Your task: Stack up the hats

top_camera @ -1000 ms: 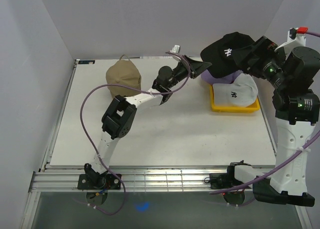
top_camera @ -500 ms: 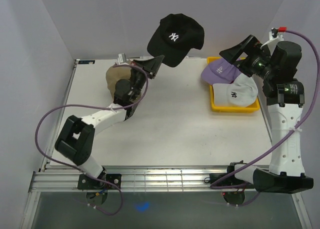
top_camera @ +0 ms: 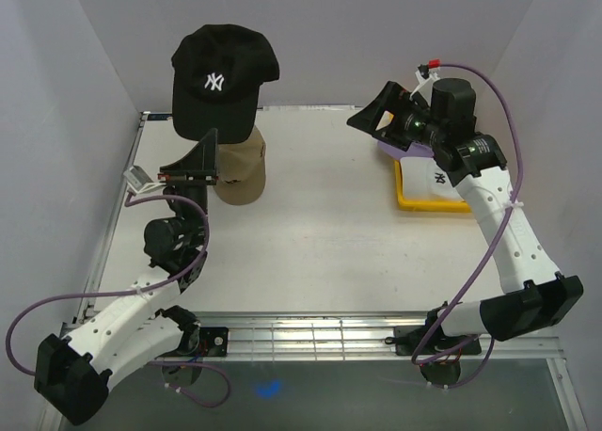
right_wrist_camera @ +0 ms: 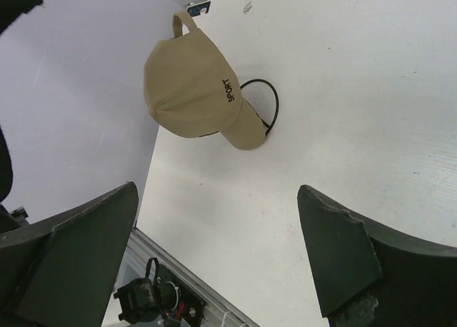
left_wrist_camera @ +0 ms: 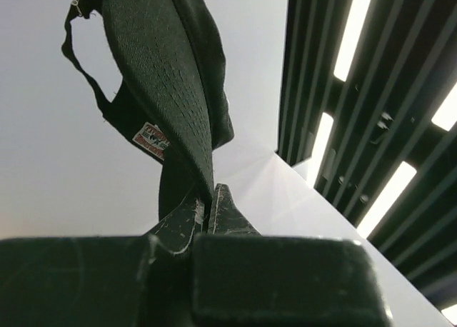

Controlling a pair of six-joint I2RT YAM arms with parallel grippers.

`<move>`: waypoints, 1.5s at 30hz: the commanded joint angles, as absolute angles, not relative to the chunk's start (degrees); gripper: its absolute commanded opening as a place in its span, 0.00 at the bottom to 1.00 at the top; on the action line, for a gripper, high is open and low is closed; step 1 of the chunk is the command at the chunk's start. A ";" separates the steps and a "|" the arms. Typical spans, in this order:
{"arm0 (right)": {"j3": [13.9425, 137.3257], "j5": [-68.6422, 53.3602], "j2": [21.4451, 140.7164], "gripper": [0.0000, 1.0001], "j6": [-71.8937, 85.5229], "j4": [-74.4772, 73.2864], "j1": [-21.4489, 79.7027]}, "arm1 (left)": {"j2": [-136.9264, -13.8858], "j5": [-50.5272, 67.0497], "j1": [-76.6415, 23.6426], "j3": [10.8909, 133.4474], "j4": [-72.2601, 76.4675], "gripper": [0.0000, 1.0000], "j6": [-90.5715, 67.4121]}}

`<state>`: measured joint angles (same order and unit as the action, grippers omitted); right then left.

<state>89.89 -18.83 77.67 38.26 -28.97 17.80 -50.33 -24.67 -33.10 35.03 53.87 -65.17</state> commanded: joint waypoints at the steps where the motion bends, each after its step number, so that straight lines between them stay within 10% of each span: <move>1: 90.00 -16.97 78.39 0.97 38.67 -23.56 20.73 | -46.77 -33.65 -32.96 31.56 48.08 0.00 -65.21; 45: 83.67 -15.20 82.62 0.97 36.65 -19.95 27.42 | -58.53 -19.95 -19.69 29.88 53.61 0.00 -73.74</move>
